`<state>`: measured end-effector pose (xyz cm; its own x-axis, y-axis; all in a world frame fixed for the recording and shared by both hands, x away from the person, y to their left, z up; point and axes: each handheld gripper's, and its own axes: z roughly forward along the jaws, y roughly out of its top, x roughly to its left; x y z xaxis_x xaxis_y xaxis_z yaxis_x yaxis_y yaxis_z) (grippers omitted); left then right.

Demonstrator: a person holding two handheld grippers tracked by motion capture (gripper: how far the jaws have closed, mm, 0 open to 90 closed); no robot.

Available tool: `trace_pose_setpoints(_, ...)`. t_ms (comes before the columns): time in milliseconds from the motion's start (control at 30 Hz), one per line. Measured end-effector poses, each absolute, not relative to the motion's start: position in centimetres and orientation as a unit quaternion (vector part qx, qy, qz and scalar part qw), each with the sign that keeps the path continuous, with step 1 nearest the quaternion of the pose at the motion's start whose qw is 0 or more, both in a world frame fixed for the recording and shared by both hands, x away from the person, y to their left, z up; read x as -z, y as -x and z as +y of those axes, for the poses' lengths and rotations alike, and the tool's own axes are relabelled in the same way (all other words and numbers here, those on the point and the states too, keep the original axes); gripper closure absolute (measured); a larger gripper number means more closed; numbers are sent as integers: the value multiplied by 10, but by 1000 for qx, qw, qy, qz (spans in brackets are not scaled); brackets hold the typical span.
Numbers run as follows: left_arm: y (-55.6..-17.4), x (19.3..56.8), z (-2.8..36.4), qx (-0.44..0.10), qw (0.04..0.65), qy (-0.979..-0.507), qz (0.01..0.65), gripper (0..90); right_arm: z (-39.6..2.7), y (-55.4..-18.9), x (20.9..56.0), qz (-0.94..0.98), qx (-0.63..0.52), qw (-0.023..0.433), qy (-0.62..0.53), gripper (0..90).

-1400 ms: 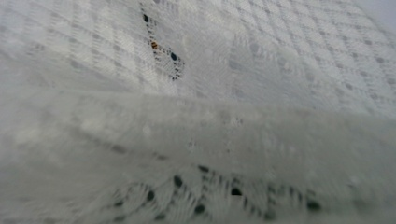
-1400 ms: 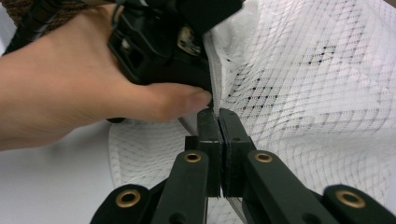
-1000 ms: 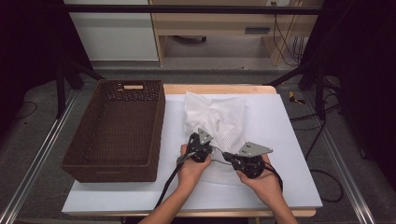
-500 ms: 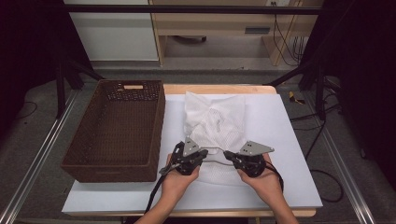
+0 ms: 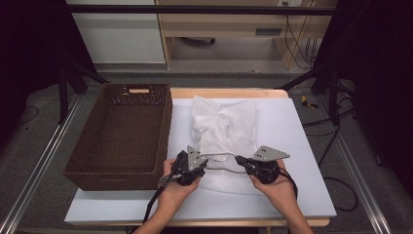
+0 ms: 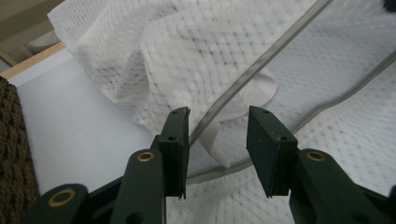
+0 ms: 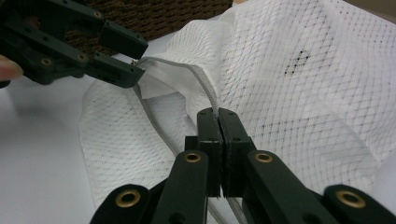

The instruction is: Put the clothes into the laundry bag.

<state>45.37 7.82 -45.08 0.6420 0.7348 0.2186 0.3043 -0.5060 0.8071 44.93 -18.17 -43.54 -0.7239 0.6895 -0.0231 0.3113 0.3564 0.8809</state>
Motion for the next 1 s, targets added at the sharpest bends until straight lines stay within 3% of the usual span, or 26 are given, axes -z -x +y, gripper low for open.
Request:
trace_pose_setpoints(133,-460,455,78,-290,371,-822,320,631,-183,-450,435,798,-474,199,-314,891)
trace_pose_setpoints(400,-460,453,79,-289,367,-826,317,873,-186,-451,436,798,-473,200,-315,891)
trace_pose_setpoints(1000,-427,439,94,-274,384,-822,319,890,-185,-446,433,812,-459,204,-297,885)
